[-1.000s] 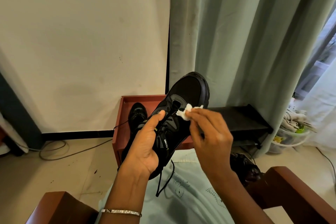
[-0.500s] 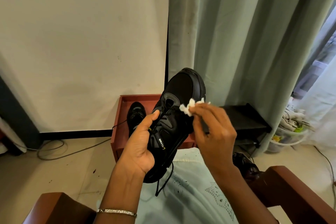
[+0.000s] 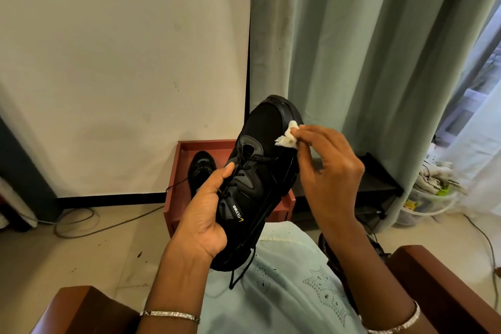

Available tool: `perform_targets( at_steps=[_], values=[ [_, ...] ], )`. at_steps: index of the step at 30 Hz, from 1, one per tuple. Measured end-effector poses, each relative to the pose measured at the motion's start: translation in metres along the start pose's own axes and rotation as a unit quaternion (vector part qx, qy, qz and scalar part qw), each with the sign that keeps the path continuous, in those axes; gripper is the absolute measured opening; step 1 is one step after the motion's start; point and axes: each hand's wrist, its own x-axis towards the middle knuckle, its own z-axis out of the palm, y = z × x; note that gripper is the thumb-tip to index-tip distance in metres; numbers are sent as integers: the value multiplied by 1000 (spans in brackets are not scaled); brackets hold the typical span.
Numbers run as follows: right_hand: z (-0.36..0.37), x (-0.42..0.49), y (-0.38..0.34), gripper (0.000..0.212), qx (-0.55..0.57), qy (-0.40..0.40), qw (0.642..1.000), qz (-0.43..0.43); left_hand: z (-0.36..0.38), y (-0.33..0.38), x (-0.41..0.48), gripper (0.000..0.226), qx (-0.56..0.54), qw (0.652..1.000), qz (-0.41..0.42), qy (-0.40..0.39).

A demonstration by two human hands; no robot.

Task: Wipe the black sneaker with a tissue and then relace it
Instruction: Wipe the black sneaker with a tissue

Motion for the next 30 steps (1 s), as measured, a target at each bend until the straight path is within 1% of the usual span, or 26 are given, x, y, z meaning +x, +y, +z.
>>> perform_targets(
  at_steps=[2, 8, 11, 14, 17, 18, 21, 25, 28, 30],
  values=[
    [-1, -7, -3, 16, 2, 2, 1000, -2, 0, 0, 1, 25, -2, 1000, 5, -3],
    [-3, -59, -11, 16, 11, -51, 998, -43, -4, 2, 3, 33, -10, 1000, 12, -7],
    [-4, -50, -6, 16, 8, -51, 997, -50, -3, 1, 3, 30, -2, 1000, 6, -1],
    [-4, -22, -1, 13, -11, -24, 999, -22, -2, 1, 3, 30, 15, 1000, 3, 4],
    [-4, -3, 3, 22, -4, -7, 1000, 5, -3, 0, 3, 27, 27, 1000, 0, -2],
    [-4, -2, 3, 22, -2, -5, 1000, 6, -4, 0, 2, 26, 28, 1000, 1, -4],
    [-4, -21, -3, 14, -6, -7, 1000, -3, -5, 1, 3, 26, 23, 1000, 4, 0],
    [-5, -61, -10, 16, 1, -43, 999, -25, -6, 1, 5, 30, 19, 1000, 6, 0],
    [-5, -54, -7, 15, 4, -46, 998, -31, -4, 0, 5, 29, 19, 1000, -2, 7],
    [-5, -37, -4, 14, 2, -33, 999, -26, -3, 0, 4, 27, 24, 1000, -1, 10]
  ],
)
